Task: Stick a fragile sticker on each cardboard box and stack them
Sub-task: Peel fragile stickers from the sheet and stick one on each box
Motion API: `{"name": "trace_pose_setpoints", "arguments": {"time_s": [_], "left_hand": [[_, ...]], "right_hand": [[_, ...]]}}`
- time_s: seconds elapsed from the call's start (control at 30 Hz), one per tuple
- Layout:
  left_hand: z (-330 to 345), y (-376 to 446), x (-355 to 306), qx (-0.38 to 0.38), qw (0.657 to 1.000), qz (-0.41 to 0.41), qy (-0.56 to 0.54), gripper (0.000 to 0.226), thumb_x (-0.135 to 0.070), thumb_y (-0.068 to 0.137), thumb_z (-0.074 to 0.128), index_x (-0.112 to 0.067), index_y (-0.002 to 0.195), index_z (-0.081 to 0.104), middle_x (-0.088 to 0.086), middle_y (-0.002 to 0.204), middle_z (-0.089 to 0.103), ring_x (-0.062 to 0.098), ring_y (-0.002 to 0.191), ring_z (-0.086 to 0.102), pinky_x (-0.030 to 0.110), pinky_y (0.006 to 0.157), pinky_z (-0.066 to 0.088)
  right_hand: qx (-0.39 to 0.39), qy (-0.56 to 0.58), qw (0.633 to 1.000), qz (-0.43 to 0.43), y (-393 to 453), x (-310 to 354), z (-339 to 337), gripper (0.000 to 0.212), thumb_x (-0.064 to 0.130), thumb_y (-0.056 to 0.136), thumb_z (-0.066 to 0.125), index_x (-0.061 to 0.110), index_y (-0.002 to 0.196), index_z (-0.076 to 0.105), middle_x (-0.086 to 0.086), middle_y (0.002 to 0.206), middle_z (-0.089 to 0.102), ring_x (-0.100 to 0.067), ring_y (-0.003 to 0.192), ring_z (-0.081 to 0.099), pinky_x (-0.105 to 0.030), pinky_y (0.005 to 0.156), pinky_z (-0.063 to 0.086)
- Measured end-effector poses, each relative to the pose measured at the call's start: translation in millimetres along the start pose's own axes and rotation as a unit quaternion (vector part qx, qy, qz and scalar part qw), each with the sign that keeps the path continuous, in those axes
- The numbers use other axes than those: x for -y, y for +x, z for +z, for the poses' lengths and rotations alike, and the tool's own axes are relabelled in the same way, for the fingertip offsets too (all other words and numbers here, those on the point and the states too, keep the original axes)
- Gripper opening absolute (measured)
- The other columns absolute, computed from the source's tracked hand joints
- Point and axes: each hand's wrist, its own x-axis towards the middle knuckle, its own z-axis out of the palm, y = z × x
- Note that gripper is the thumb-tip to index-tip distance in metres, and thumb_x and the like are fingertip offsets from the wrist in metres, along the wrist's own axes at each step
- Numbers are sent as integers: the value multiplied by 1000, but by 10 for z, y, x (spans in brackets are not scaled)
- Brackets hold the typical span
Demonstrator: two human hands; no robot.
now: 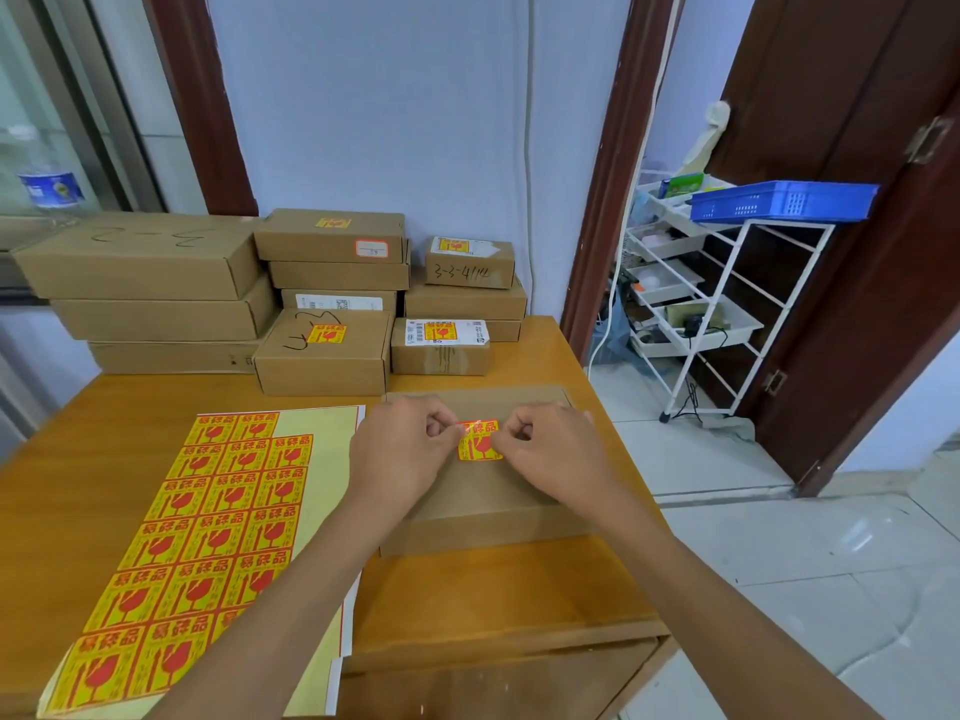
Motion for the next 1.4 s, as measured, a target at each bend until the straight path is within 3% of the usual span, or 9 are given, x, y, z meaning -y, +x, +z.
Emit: {"name": "trace_pose_setpoints", "arguments": {"time_s": [0.2, 0.4, 0.63, 0.77, 0.9, 1.07, 1.17, 1.23, 1.4], "left_hand": [[2, 2, -14, 2, 1000, -3, 1, 8, -42, 88, 75, -35, 85, 75, -13, 66, 64, 3, 70, 60, 27, 62, 52], [-9, 9, -38, 13, 1000, -7, 1, 7, -38, 87, 76, -32, 84, 74, -12, 61, 58, 5, 64, 58, 23, 57, 44], [-11, 7, -48, 19, 1000, 2, -3, 20, -34, 88, 76, -31, 98, 59, -6, 63, 59, 7, 66, 59, 33, 73, 54], [-22, 5, -51, 27, 999, 16, 6, 20, -32, 91, 73, -31, 97, 54, -4, 65, 60, 10, 64, 59, 33, 65, 53], [10, 6, -115, 80, 994, 43, 62, 7, -29, 96, 59, -33, 94, 53, -9, 68, 58, 14, 71, 60, 30, 59, 47], [-97, 66, -90, 170, 982, 77, 43, 18, -38, 94, 64, -30, 104, 52, -10, 69, 55, 7, 68, 54, 29, 54, 33], [-90, -11, -28, 126, 983, 127, 43, 19, -40, 96, 62, -28, 108, 53, -10, 66, 51, 7, 66, 51, 29, 55, 32], [-46, -85, 6, 81, 983, 158, 55, 18, -41, 97, 60, -29, 110, 53, -12, 66, 49, 7, 67, 49, 30, 56, 32], [-19, -84, 41, 53, 986, 153, 50, 12, -37, 100, 56, -31, 111, 57, -15, 61, 44, 11, 68, 47, 32, 58, 30]], "right_hand": [[-5, -11, 1000, -4, -6, 9, 22, 25, 49, 91, 63, 30, 74, 66, 15, 77, 66, -8, 95, 56, -38, 96, 34], [-12, -7, 1000, -8, -13, 6, 23, 27, 50, 89, 66, 34, 68, 62, 17, 70, 61, -7, 92, 56, -39, 96, 36], [-12, -14, 1000, -22, -37, 26, -12, 26, 49, 89, 68, 34, 69, 60, 16, 68, 57, -7, 89, 55, -39, 95, 38], [-10, 0, 999, -33, -40, 11, -15, 19, 47, 88, 69, 36, 76, 59, 14, 65, 54, -7, 82, 55, -38, 92, 39], [32, 54, 997, -50, -43, -13, -80, 6, 44, 89, 72, 43, 89, 65, 12, 62, 51, -4, 73, 54, -32, 79, 31], [45, 36, 996, -67, -49, 23, -97, 10, 42, 94, 67, 45, 103, 69, 11, 60, 49, -5, 68, 53, -26, 75, 28], [18, 34, 996, -77, -74, 26, -66, 12, 40, 94, 65, 41, 105, 71, 10, 58, 50, -7, 67, 54, -20, 78, 28], [9, 29, 996, -81, -88, 25, -50, 13, 40, 94, 65, 41, 106, 70, 10, 59, 51, -7, 69, 54, -26, 82, 32], [-17, 18, 995, -92, -120, 19, -16, 15, 36, 93, 62, 40, 105, 69, 10, 54, 49, -4, 67, 48, -38, 93, 48]]}}
